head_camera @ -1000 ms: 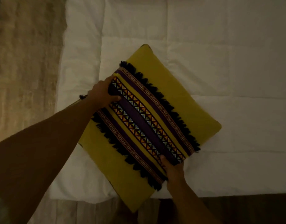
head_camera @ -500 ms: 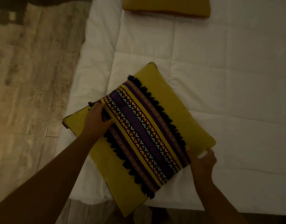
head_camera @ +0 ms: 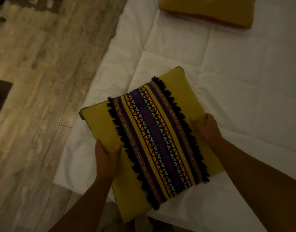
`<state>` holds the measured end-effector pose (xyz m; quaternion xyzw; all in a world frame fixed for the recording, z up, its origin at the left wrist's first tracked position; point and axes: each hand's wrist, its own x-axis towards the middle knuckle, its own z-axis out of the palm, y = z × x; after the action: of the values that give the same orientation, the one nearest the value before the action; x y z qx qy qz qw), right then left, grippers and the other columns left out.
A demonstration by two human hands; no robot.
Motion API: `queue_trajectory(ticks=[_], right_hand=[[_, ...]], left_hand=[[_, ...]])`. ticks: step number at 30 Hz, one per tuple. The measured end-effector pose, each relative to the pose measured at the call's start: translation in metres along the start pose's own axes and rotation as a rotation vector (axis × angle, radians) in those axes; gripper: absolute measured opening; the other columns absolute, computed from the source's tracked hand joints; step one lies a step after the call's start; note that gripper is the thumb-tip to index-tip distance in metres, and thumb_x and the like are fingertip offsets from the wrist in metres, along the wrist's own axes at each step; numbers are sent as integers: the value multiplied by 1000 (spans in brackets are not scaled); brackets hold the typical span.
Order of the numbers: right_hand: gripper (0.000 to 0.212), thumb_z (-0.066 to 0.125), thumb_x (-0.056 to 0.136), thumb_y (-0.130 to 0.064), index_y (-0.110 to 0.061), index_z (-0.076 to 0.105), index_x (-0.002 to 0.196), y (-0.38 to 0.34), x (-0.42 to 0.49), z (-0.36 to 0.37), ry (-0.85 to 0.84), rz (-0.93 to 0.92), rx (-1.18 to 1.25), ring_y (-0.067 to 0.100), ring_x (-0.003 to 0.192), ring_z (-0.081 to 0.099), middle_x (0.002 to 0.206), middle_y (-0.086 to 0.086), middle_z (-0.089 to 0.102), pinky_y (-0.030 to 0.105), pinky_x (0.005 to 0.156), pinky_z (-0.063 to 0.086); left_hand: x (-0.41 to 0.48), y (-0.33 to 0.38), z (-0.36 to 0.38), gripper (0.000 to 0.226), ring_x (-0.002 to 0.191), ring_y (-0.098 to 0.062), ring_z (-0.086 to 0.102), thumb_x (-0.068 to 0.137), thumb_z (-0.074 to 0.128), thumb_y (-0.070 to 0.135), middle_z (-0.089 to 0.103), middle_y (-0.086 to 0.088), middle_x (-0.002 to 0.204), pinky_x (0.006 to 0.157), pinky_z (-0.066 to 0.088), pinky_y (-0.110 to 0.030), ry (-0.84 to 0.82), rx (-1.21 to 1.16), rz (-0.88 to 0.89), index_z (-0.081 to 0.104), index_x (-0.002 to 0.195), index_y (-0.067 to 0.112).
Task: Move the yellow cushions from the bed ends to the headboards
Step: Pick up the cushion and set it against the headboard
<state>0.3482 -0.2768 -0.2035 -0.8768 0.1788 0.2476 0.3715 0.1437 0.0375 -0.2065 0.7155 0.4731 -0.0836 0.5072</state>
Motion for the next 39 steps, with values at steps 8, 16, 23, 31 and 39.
queue_trajectory(ticks=[8,16,23,31,39], right_hand=[[109,60,63,-85,-13,36,142,15,25,7,-39,115,-93,33,112,58,134,12,53,43,85,50],[95,54,56,-93,-19,38,113,10,-18,7,107,97,-85,28,93,59,107,3,56,47,82,54],[83,61,64,-82,-22,36,115,52,-85,13,248,279,170,26,88,56,106,1,53,39,71,46],[74,61,71,-79,-26,34,114,90,-134,35,326,424,346,19,83,52,105,-1,51,31,65,42],[103,72,59,-71,-16,36,138,115,-98,17,28,384,371,19,91,60,122,6,54,37,75,53]], left_hand=[[5,-29,5,92,116,-29,64,70,70,64,61,-7,135,93,56,-49,-68,-207,-161,41,145,19],[9,0,-10,70,97,-16,66,80,69,56,65,-3,127,66,51,-21,-18,-159,-24,49,139,23],[27,45,-23,84,99,-17,62,73,69,66,61,2,128,73,52,-29,-90,24,127,42,142,28],[58,60,-15,86,103,-19,61,70,69,70,57,6,124,83,53,-39,-216,205,214,41,140,28],[95,49,-18,100,113,-33,63,64,77,64,59,-11,135,94,53,-57,-480,238,30,38,145,20]])
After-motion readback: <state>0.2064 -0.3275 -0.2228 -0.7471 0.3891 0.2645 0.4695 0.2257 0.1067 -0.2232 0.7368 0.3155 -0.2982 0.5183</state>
